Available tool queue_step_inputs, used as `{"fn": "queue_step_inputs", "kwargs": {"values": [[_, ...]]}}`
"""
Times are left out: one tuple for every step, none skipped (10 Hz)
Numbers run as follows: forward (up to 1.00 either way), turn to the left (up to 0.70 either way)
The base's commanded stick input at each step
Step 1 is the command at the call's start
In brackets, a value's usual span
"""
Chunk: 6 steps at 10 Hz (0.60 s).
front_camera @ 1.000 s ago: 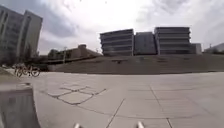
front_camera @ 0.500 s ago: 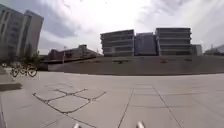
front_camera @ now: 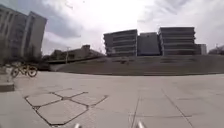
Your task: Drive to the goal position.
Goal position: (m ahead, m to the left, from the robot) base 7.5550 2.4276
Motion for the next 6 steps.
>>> {"fn": "queue_step_inputs", "kwargs": {"values": [[0.70, 0.14], [0.70, 0.14], [0.70, 0.14], [0.70, 0.14], [0.70, 0.14], [0.70, 0.14]]}}
